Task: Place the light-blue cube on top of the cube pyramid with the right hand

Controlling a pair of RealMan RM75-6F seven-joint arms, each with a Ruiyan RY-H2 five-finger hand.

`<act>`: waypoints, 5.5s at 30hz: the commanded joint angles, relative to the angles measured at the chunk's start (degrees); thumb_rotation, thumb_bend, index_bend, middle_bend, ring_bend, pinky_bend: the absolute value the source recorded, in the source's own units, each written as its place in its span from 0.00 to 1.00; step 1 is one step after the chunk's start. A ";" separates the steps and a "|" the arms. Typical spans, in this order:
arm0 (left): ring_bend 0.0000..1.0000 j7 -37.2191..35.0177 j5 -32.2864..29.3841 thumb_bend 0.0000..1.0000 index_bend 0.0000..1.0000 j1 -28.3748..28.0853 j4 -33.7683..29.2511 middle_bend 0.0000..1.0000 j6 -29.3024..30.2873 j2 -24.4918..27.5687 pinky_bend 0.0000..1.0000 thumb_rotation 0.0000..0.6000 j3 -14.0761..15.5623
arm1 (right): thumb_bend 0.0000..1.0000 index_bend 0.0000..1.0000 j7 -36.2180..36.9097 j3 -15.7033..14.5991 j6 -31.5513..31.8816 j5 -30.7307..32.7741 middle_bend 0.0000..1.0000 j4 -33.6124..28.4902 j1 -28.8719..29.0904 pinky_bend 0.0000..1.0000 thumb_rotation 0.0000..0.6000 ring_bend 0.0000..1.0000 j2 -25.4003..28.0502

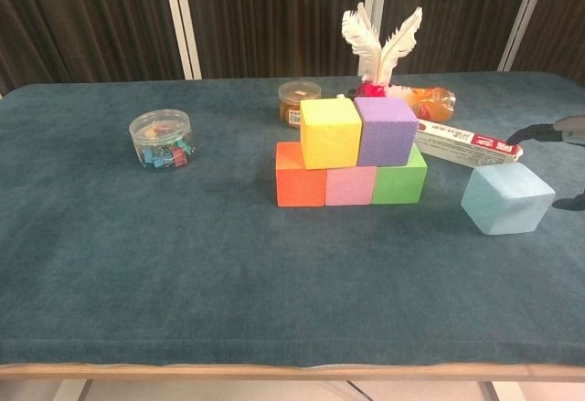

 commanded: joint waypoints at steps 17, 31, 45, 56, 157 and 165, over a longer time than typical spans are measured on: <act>0.00 -0.26 0.65 0.04 0.00 -0.15 0.03 0.00 0.05 0.11 0.10 1.00 0.15 | 0.23 0.24 -2.51 0.65 1.19 0.61 0.00 3.04 0.65 0.00 1.00 0.00 -4.31; 0.00 -0.45 1.12 0.04 0.00 -0.05 0.02 0.00 0.42 0.14 0.10 1.00 0.28 | 0.23 0.47 2.74 2.44 3.03 -3.86 0.00 3.10 -1.45 0.00 1.00 0.00 -3.71; 0.00 -0.65 1.02 0.04 0.00 0.13 0.16 0.00 0.33 0.27 0.10 1.00 0.49 | 0.22 0.43 -2.96 9.55 11.32 1.21 0.00 -20.38 -0.47 0.00 1.00 0.00 12.60; 0.00 -0.68 0.47 0.05 0.00 0.21 0.41 0.00 0.41 0.16 0.10 1.00 0.19 | 0.23 0.42 -20.91 17.80 18.97 29.71 0.00 -29.52 14.32 0.00 1.00 0.00 13.23; 0.00 -1.34 -1.77 0.06 0.00 -0.37 0.61 0.00 -1.19 0.57 0.10 1.00 -0.67 | 0.22 0.25 -37.14 18.46 21.67 55.23 0.00 -17.40 33.94 0.00 1.00 0.00 -2.74; 0.00 -1.47 -1.73 0.06 0.00 -0.35 0.65 0.00 -1.12 0.61 0.10 1.00 -0.67 | 0.23 0.27 -37.39 18.37 21.65 55.25 0.00 -17.22 34.07 0.00 1.00 0.00 -3.01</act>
